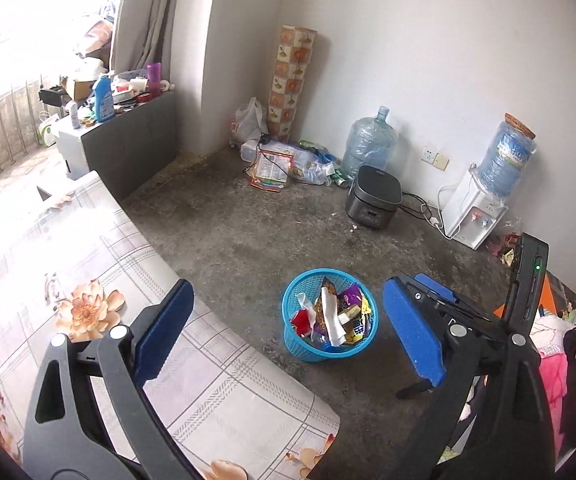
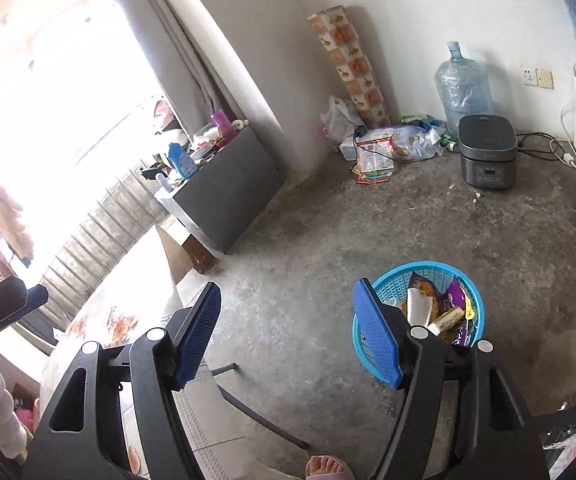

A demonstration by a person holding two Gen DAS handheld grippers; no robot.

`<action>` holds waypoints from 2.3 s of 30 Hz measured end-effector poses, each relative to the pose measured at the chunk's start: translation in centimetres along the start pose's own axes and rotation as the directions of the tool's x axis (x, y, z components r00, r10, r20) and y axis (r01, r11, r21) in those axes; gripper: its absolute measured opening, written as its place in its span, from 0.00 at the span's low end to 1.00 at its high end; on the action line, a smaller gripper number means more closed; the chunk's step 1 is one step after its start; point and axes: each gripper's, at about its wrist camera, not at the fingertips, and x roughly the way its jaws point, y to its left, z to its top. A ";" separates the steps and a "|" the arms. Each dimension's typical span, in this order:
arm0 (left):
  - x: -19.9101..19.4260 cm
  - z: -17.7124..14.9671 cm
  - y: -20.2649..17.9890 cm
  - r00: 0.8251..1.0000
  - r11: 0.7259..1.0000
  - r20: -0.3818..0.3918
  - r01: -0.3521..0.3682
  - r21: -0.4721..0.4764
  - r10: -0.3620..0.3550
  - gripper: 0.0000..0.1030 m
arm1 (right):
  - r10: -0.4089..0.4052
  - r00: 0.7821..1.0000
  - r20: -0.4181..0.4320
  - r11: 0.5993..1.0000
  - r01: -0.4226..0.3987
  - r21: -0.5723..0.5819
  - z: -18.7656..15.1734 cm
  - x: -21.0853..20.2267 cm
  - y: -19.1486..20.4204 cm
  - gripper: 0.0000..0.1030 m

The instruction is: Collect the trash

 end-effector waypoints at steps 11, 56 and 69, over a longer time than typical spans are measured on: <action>-9.5 -3.9 6.1 0.934 0.923 0.046 -0.341 -0.177 0.354 0.91 | 0.113 0.994 0.004 0.972 -0.110 -0.206 -1.3 -3.6 9.3 0.74; -17.5 -11.4 9.8 0.858 0.797 0.056 -0.448 -0.406 0.511 0.91 | 0.194 0.979 0.055 0.929 -0.165 -0.332 -1.7 -7.9 15.5 0.81; -17.4 -11.7 9.8 0.857 0.797 0.054 -0.450 -0.402 0.512 0.91 | 0.194 0.980 0.052 0.930 -0.167 -0.328 -1.9 -7.6 15.5 0.81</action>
